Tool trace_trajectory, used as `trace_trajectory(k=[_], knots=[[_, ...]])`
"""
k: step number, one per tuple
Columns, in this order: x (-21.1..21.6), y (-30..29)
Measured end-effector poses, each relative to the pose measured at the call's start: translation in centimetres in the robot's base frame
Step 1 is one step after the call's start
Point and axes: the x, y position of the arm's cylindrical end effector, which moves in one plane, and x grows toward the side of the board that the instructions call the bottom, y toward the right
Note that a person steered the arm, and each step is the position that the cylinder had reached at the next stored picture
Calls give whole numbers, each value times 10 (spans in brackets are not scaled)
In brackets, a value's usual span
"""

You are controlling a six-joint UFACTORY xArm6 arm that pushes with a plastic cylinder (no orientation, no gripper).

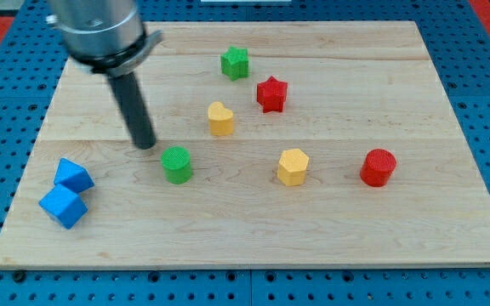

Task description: Move the green star towards the top left

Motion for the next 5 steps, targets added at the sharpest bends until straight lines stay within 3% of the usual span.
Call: trace_trajectory(k=[1, 2, 3, 4, 5], knots=[[-20, 61], [-20, 83], [-34, 50], [-92, 64], [-109, 114]])
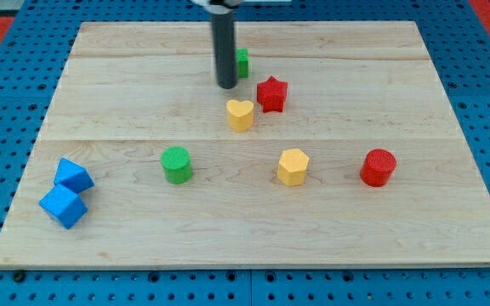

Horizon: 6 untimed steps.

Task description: Move the green star towards the top left

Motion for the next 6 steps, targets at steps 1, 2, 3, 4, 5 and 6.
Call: trace_trajectory(k=[1, 2, 3, 4, 5, 6], knots=[[-8, 40], [-42, -54], [-67, -120], [-59, -28], [-93, 7], [-99, -49]])
